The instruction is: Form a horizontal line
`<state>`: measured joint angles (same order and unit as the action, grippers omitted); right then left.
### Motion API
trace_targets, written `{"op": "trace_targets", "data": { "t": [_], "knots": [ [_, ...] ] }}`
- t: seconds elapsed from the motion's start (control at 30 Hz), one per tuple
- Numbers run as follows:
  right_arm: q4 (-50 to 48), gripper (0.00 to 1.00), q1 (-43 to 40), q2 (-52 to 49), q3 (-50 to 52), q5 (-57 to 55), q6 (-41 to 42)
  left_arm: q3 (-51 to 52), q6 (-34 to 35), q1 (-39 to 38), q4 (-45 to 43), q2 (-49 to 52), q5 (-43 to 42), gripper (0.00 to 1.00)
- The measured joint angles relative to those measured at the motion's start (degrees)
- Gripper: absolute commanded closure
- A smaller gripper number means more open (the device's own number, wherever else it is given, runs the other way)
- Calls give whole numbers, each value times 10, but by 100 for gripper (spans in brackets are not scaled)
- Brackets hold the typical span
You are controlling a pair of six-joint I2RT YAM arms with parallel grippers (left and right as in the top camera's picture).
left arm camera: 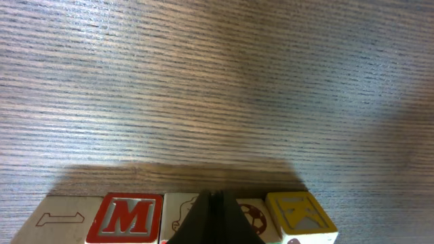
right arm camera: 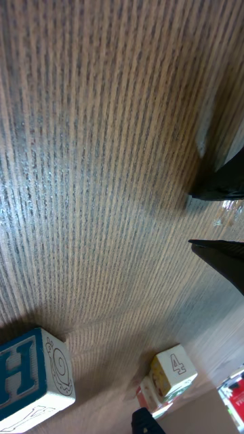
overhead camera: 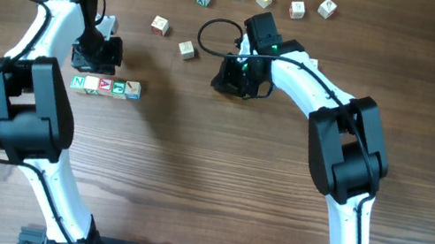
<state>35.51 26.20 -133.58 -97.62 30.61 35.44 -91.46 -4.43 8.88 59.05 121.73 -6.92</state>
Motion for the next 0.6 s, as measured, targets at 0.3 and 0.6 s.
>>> {"op": "trace_targets", "data": {
  "t": [0.3,0.6],
  "knots": [
    [0,78,0,0,0,0,0,0,0,0,12,0,0,96],
    [0,78,0,0,0,0,0,0,0,0,18,0,0,96]
  ]
}}
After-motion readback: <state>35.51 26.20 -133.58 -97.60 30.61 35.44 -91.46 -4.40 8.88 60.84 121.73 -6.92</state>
